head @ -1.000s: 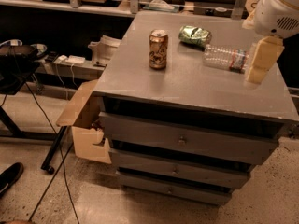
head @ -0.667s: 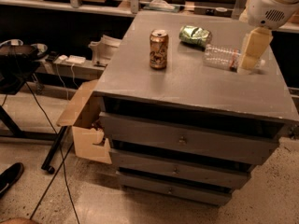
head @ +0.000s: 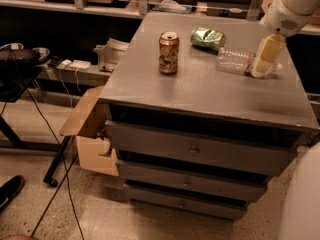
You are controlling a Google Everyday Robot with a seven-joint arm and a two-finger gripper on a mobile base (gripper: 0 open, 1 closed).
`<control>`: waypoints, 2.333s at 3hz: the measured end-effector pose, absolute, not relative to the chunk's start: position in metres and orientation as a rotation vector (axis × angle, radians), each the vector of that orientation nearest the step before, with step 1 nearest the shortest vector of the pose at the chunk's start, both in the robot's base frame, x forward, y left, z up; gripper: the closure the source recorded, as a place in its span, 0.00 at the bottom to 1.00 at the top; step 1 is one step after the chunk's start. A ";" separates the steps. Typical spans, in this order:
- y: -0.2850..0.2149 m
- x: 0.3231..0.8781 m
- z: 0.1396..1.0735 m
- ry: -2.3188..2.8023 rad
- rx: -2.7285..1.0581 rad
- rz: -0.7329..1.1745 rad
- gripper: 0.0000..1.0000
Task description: Move water bottle near orange can
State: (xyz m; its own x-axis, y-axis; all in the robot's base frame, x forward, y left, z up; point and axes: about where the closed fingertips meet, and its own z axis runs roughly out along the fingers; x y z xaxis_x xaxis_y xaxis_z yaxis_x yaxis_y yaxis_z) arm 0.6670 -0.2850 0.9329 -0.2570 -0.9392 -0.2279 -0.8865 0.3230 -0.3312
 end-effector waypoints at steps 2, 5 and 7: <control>-0.307 0.690 0.894 2.200 -1.560 -0.107 0.00; -0.322 0.704 0.851 2.236 -1.492 0.033 0.41; -0.293 0.707 0.891 2.107 -1.529 0.027 0.87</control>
Offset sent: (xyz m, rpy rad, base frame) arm 0.0402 -0.0426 -0.0538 0.1342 0.0132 -0.0235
